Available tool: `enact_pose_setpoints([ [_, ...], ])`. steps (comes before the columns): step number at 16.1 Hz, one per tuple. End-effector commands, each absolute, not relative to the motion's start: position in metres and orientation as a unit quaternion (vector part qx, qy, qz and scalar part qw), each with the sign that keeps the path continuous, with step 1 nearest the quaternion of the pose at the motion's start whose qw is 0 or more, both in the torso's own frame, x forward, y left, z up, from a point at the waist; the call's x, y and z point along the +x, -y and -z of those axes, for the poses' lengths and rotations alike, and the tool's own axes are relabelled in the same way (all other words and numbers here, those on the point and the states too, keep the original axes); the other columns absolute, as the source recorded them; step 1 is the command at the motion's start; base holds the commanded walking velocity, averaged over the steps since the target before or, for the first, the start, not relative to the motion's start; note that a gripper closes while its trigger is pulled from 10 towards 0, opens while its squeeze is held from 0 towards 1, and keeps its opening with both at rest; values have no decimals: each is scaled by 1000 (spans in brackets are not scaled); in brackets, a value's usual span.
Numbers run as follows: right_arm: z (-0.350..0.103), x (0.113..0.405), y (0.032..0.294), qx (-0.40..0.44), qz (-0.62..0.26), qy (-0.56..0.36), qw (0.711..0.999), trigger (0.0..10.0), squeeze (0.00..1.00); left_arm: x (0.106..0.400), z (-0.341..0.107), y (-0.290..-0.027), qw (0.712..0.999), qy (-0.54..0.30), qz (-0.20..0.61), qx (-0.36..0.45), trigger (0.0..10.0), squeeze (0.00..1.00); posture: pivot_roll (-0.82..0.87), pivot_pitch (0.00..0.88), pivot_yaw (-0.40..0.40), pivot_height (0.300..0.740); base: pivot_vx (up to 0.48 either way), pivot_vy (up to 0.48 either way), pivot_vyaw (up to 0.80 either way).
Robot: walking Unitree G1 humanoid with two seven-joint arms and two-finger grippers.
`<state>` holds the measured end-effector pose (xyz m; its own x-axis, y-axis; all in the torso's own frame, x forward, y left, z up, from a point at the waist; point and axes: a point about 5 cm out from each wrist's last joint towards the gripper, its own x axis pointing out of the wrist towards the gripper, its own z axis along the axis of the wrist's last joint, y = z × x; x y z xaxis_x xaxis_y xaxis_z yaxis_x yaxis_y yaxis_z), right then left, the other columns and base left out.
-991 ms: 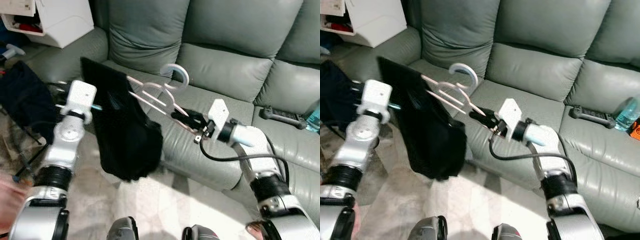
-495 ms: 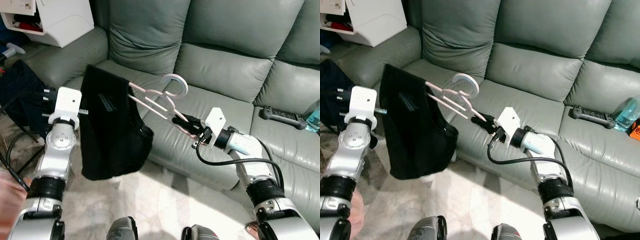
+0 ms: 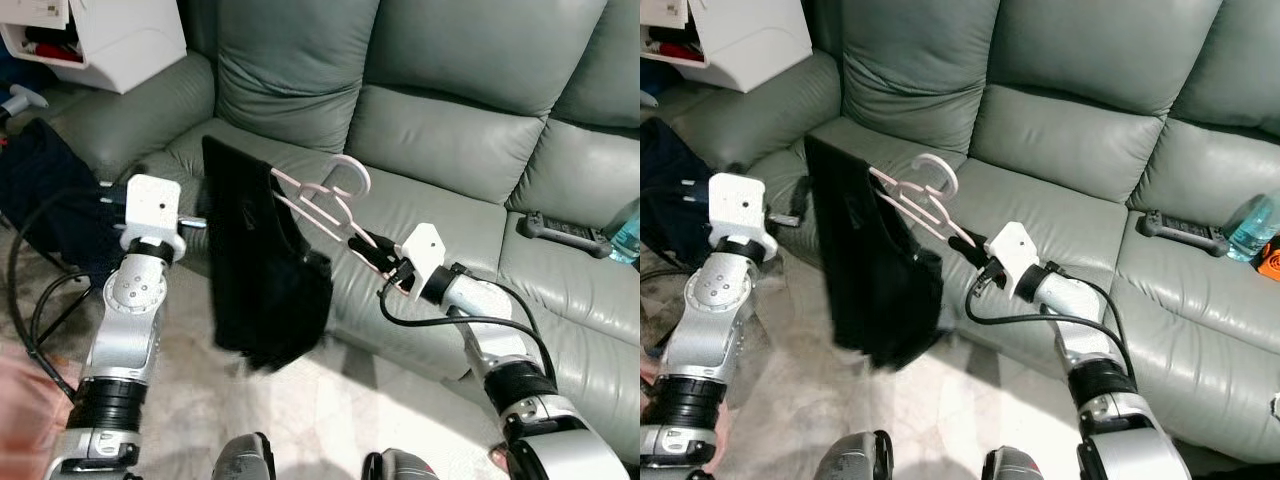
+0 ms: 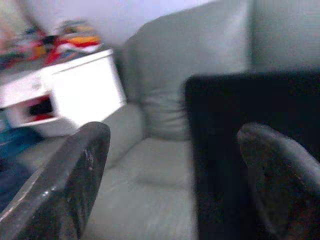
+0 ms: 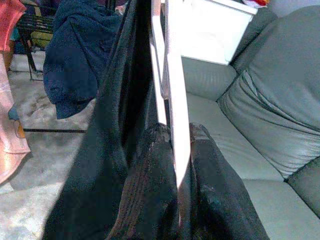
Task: Hang hanger
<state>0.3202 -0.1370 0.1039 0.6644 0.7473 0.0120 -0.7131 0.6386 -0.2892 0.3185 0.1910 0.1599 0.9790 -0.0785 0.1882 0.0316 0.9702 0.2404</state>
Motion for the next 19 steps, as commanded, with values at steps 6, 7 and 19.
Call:
enact_pose_setpoints([
  [6,-133,337,135,-118,-376,129,910,10000,0,305,-158,-142,968,94,218,77,10000,0,-13,96,22,740,0,0,0],
  [7,-135,338,133,-110,-378,132,910,10000,0,304,-155,-140,966,89,228,80,10000,0,-13,96,22,740,0,0,0],
  [19,-145,325,108,-38,-474,137,869,10000,0,320,-153,-142,976,87,184,83,7686,0,-25,89,18,740,0,0,0],
])
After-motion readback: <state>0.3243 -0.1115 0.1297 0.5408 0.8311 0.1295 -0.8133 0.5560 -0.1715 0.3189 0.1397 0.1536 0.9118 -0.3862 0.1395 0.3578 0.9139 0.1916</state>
